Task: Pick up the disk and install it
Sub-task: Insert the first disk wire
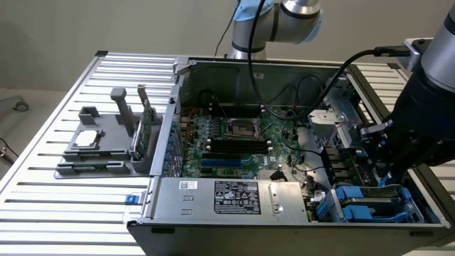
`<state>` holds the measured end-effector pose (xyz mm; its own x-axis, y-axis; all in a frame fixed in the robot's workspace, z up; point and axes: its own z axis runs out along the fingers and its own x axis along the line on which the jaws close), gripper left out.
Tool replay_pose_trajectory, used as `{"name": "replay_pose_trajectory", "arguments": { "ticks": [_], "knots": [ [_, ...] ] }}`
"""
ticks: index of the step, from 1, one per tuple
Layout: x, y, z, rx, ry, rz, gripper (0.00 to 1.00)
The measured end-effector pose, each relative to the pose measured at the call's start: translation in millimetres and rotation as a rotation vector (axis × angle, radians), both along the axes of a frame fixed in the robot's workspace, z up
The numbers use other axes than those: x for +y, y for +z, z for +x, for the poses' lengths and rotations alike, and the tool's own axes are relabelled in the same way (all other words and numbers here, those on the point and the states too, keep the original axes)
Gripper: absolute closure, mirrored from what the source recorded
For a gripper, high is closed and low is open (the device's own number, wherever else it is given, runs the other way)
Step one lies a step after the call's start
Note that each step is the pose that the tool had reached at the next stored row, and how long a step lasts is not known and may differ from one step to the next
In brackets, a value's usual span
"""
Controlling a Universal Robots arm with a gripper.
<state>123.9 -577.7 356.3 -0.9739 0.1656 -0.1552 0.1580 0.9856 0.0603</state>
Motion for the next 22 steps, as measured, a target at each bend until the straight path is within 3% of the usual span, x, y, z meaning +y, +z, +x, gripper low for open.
{"name": "replay_pose_trajectory", "arguments": {
  "ticks": [5, 20, 22],
  "knots": [
    [0.9, -0.1, 0.0, -0.0006, -0.037, -0.0016, 0.73],
    [13.4, -0.3, -0.2, -0.0069, -0.065, -0.0039, 0.73],
    [14.9, -0.3, -0.2, -0.0083, -0.069, -0.0046, 0.82]
  ]
}}
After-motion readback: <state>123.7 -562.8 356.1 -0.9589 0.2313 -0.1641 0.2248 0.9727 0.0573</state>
